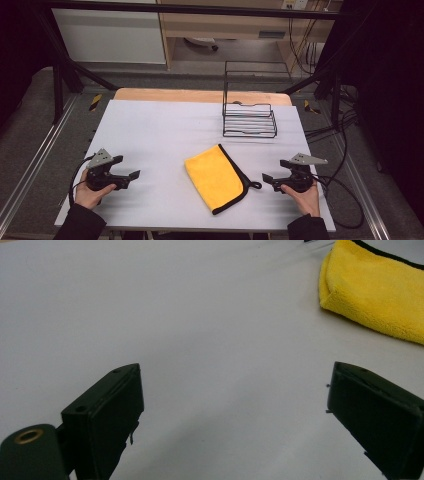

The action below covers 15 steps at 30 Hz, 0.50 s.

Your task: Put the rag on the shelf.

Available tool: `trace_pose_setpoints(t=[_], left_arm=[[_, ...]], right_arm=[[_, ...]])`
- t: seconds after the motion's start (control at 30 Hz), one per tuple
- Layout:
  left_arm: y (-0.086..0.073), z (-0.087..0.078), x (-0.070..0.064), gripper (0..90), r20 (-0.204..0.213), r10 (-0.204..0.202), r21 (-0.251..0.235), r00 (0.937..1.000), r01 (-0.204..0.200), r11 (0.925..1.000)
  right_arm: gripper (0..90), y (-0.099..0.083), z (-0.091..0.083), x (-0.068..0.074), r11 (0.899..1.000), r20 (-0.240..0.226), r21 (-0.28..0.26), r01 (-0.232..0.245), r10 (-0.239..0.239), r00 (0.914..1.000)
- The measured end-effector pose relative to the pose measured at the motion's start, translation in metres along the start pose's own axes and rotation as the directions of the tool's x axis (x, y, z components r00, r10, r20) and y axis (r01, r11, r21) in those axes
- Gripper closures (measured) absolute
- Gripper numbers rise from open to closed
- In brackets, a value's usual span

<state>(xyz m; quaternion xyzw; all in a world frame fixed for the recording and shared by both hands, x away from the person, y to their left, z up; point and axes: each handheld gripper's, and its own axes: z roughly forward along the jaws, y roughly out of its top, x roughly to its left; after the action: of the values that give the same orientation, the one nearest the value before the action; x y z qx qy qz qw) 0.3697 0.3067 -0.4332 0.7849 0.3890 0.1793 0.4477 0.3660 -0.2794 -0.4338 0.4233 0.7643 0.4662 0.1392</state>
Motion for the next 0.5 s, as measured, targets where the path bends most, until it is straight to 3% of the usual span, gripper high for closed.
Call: trace_pose_setpoints(t=[0.27,0.5], left_arm=[[0.0,0.0,-0.002,7.6,-0.005,0.004,0.002,1.0,-0.004,1.0],[-0.001,0.0,-0.003,7.4,-0.009,0.015,0.007,0.9998,-0.015,0.9999]], right_arm=[[2.4,0.004,0.001,0.006,1.0,0.004,0.01,0.008,-0.008,1.0],[3.8,0.011,0.008,0.02,0.999,0.003,0.027,0.024,-0.024,0.9997]])
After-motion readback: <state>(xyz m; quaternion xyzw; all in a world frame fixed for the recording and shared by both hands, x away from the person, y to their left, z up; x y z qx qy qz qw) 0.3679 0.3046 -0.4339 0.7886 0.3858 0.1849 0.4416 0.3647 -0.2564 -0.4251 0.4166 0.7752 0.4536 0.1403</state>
